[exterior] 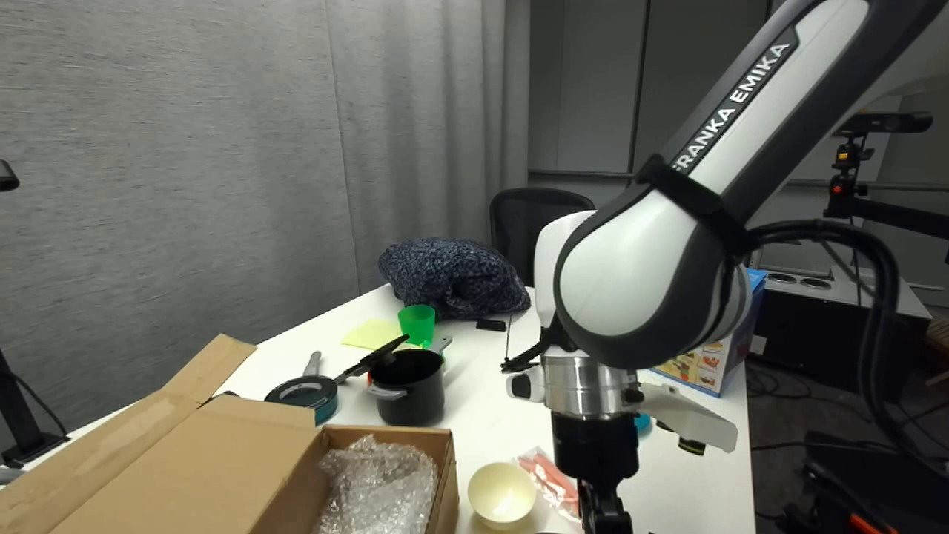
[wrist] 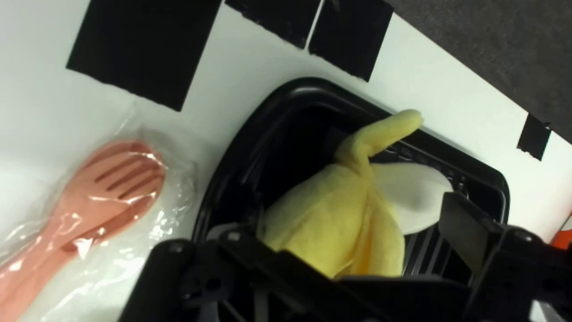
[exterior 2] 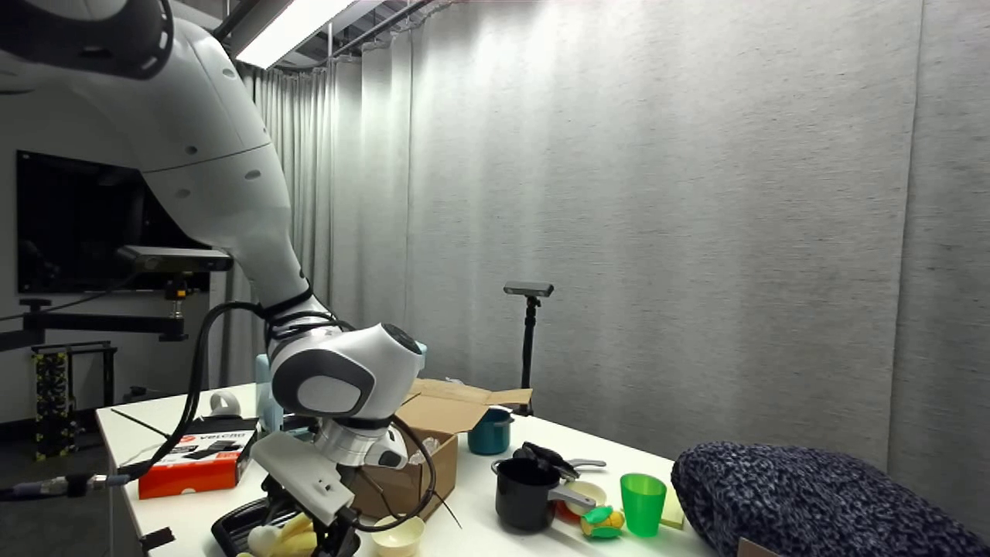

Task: Place the yellow plush toy, the white bowl and packet of cutlery in the box

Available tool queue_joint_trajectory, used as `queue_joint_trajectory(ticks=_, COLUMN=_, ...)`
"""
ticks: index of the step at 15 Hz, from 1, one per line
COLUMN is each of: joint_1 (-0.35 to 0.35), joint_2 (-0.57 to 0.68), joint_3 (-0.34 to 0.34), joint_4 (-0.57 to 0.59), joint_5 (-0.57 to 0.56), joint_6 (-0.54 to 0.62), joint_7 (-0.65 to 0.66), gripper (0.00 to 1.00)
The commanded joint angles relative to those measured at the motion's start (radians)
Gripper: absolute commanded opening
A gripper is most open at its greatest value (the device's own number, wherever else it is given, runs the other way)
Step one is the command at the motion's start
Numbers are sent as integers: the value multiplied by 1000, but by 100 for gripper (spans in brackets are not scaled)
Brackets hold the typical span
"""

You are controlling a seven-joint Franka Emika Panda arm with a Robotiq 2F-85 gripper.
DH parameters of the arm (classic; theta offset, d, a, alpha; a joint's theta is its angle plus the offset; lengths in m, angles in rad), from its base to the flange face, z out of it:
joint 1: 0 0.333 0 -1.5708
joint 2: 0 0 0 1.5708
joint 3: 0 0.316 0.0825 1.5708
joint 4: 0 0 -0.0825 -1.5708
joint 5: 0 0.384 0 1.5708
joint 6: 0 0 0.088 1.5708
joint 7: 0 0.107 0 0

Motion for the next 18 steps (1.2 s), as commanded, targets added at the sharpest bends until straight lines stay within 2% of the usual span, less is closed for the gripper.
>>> queue_joint_trajectory(ticks=1, joint_1=-3, joint_2=12, joint_3=26, joint_4=-1, joint_5=13, joint_6=58, joint_7=10, gripper=100)
queue_joint_trajectory(ticks=2, joint_1=-5, joint_2=14, joint_3=30, joint_4=-1, joint_5=14, joint_6=60, joint_7=7, gripper=90)
queue_joint_trajectory(ticks=3, joint_1=-6, joint_2=15, joint_3=34, joint_4=-2, joint_5=14, joint_6=64, joint_7=4, gripper=72)
queue_joint_trajectory(ticks=12, joint_1=-29, joint_2=-24, joint_3=36, joint_4=6, joint_5=26, joint_6=26, joint_7=-23, gripper=4)
queue_joint_trajectory(ticks=14, joint_1=-43, joint_2=-56, joint_3=31, joint_4=11, joint_5=44, joint_6=14, joint_7=-40, gripper=0)
queue_joint_trajectory(ticks=18, joint_1=-74, joint_2=-155, joint_3=4, joint_4=28, joint_5=98, joint_6=-60, joint_7=-114, gripper=1)
